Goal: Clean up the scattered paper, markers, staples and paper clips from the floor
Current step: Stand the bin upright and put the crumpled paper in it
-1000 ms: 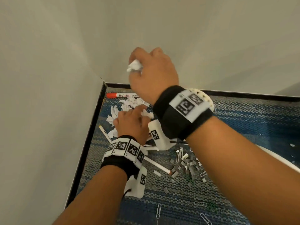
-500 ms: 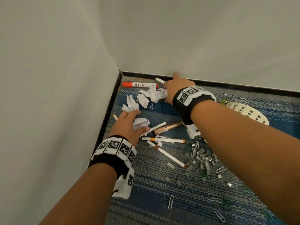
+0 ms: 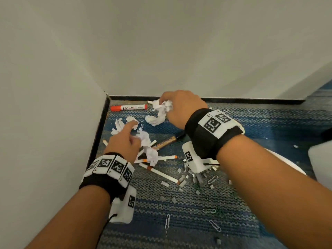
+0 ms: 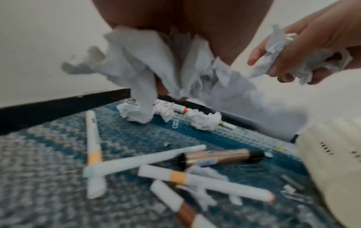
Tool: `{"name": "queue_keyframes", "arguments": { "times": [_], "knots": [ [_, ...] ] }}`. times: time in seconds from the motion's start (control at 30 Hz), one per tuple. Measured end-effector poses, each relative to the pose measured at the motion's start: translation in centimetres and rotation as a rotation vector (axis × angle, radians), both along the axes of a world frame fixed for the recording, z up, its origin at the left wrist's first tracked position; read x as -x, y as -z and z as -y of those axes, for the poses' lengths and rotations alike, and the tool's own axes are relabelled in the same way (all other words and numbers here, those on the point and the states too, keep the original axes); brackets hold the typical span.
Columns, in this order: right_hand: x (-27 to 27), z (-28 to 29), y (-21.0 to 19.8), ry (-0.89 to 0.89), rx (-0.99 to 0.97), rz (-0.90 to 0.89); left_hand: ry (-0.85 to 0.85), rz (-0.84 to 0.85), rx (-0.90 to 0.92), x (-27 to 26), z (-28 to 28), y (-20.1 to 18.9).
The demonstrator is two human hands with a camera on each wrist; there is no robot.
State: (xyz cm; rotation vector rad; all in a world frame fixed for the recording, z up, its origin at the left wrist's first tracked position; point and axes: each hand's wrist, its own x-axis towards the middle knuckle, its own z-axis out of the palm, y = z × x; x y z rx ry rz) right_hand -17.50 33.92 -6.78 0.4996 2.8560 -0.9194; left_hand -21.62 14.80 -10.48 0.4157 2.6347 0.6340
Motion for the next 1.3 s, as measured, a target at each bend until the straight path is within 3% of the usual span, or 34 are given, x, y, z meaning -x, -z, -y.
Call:
{"name": "queue_keyframes", "arguments": {
  "times": [0.17,0.3,0.43,0.5,0.63,0.77,0.87,0.93,1.0,1.13,1.3],
  "knots": [
    [-6.0,-1.1,-2.7,0.139,0.112,-0.168,0.066,-0.129,-0.157,-2.9,-3.5,-2.8],
    [-12.1,-1.8,-5.2,0.334,0.228,-0.338,0.063,-0.137,-0.336,-5.7,-7.2,-5.5],
    [-17.6,-3.2,-7.9,0.512,0.368,-0.543,0.294,-0.259,-0.388,-7.8,-11.7,-7.6],
    [-20.3,-3.9,-9.5,0.534,0.385,-0.591,0.379,-0.17,-0.579,-9.8,-14.3,-9.3],
    [-25.2,-5.2,-13.9,0.531,0.184,-0.713,0.115,0.246,-1.052,-15.2,-19.1,-14.5],
    [-30.3,-6.5,-18.0,0.567,-0.153,-0.9,0.202,0.322,-1.364,-20.2,-22.8,-19.7],
    [-34.8,-6.8,-19.2,0.664,-0.39,-0.859,0.442,0.194,-1.376,-25.0,-25.2,-21.9],
    [-36.6,-7.9,-19.2,0.765,-0.463,-0.832,0.486,0.341,-1.38,-28.7,-26.4,-23.3],
    [-38.2,-9.1,-18.5,0.812,-0.466,-0.764,0.544,0.432,-1.356,-31.4,-27.3,-23.4],
    [-40.2,-10.0,-17.0,0.891,-0.319,-0.458,0.744,0.415,-1.234,-33.4,-28.7,-21.2],
    [-41.3,-10.4,-17.0,1.005,-0.303,-0.421,0.88,0.484,-1.239,-33.5,-29.2,-20.8]
  ]
}}
